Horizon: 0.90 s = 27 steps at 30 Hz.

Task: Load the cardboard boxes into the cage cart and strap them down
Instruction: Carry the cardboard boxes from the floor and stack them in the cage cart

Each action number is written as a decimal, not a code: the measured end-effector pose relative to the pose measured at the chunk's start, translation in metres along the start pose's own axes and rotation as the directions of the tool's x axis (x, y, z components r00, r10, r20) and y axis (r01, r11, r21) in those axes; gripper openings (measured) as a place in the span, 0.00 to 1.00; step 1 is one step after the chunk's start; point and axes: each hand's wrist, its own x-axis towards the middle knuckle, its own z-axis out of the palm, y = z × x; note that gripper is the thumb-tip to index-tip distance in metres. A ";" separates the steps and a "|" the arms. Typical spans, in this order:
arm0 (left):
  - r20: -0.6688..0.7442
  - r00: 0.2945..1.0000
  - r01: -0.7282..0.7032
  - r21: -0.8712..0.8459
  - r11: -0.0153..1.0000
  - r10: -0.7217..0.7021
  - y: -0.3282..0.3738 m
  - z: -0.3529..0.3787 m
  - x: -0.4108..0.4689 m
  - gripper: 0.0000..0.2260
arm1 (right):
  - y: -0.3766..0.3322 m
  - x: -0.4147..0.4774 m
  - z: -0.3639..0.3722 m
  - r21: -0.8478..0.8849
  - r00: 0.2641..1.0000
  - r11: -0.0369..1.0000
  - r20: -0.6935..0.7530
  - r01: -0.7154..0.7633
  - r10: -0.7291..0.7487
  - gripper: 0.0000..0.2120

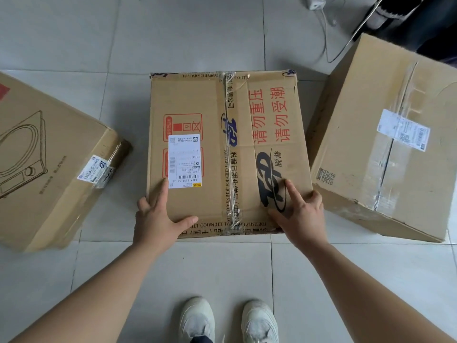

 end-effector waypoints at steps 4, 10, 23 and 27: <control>-0.020 0.999 0.034 -0.031 0.999 -0.034 0.012 -0.031 -0.018 0.49 | -0.021 -0.010 -0.029 -0.011 0.994 1.000 -0.104 0.016 -0.017 0.36; -0.028 0.992 0.120 -0.019 0.993 -0.120 0.028 -0.111 -0.067 0.46 | -0.074 -0.038 -0.101 -0.068 0.993 0.996 -0.099 0.054 -0.061 0.30; -0.249 0.910 0.294 -0.180 0.939 -0.332 0.017 -0.320 -0.283 0.44 | -0.231 -0.180 -0.261 -0.110 0.913 0.909 -0.026 0.402 -0.407 0.32; -0.320 0.834 0.373 -0.276 0.886 -0.450 0.010 -0.363 -0.372 0.44 | -0.284 -0.236 -0.317 -0.137 0.816 0.806 0.022 0.575 -0.578 0.31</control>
